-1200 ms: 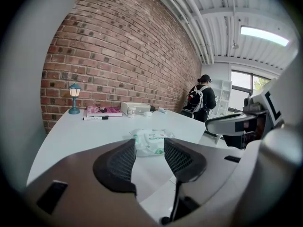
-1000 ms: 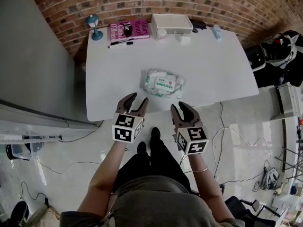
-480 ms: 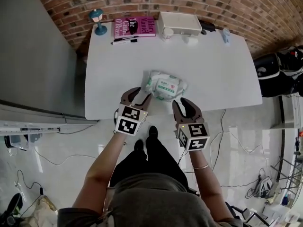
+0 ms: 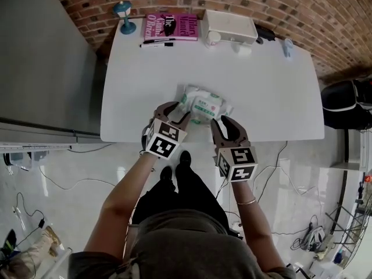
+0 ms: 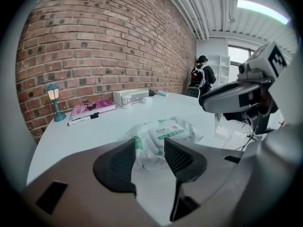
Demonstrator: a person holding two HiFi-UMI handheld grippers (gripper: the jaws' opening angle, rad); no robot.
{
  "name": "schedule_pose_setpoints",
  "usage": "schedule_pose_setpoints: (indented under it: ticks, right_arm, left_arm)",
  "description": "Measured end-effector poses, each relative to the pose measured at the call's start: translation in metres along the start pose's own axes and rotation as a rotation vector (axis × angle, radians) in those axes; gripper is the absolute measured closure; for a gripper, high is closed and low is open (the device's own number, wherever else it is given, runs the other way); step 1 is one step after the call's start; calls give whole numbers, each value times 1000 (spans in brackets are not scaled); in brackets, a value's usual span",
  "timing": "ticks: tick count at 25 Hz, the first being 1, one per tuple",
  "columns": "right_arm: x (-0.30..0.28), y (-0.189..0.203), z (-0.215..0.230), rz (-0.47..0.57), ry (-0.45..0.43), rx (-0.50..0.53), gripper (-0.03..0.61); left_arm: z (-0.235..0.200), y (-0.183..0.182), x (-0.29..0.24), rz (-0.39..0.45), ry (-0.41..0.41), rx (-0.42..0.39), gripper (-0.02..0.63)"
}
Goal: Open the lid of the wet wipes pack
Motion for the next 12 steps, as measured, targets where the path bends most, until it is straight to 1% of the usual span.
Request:
schedule_pose_setpoints:
  ticks: [4,8,12]
  right_arm:
    - [-5,1,5,-16,-20,32,456]
    - [-9,3,9,-53,-31,71,456]
    - [-15,8,11,-102,-48,139,454]
  left_arm:
    - [6,-1,-9,-47,21,-60,430]
    - [11,0,-17,-92,39,-120,420]
    - [15,4,-26,-135,57,-162,417]
Point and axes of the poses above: the fingertips, and each gripper's own axes: x backward along the fingers, z to its right, y out of its underside, the point moved 6 cm from there along x, backward along the fingers, and after that the axes turned 6 degrees about -z, right-handed, at the moved point
